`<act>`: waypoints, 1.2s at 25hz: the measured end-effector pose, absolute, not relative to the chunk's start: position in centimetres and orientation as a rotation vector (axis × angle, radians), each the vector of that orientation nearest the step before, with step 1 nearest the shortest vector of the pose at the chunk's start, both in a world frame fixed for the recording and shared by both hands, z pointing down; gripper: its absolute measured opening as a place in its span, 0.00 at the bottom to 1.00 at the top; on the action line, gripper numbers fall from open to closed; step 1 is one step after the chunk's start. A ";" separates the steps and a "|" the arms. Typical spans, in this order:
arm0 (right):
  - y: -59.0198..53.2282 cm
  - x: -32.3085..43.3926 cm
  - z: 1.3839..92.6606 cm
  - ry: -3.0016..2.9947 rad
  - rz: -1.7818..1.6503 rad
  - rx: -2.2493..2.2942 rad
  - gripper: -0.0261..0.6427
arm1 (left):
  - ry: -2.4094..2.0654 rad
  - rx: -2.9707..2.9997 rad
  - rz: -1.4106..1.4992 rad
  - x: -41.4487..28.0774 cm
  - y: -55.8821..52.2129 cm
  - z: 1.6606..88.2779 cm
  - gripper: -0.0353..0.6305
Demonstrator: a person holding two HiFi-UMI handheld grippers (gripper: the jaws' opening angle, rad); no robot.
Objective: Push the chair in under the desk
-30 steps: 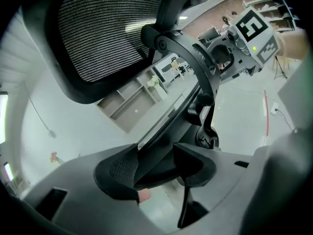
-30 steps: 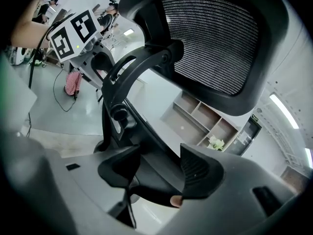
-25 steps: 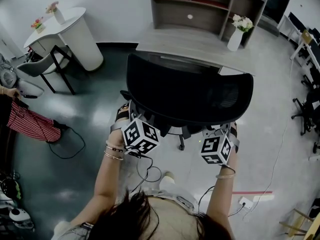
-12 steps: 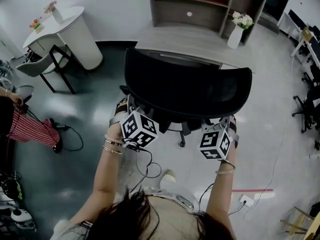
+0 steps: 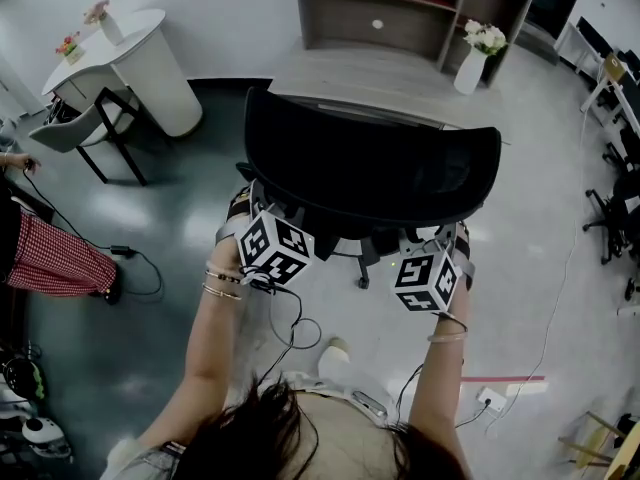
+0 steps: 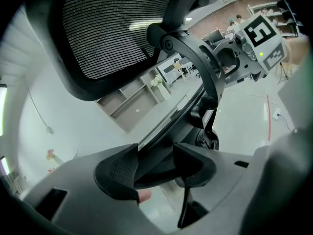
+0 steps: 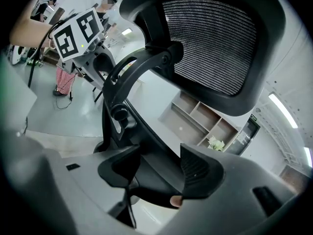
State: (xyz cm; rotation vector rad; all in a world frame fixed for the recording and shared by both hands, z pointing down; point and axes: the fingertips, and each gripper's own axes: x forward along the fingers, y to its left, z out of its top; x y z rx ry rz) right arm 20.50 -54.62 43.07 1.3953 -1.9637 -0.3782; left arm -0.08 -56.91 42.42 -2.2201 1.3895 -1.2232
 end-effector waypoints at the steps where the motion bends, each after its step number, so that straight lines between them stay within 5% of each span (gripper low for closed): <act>1: -54.7 20.5 43.0 -1.964 -0.378 1.397 0.40 | 1.391 -2.217 -1.222 -0.1 -57.0 42.4 0.38; 30: -58.4 20.0 43.0 -1.950 -0.374 1.419 0.40 | 1.388 -2.239 -1.204 -0.5 -61.3 42.3 0.38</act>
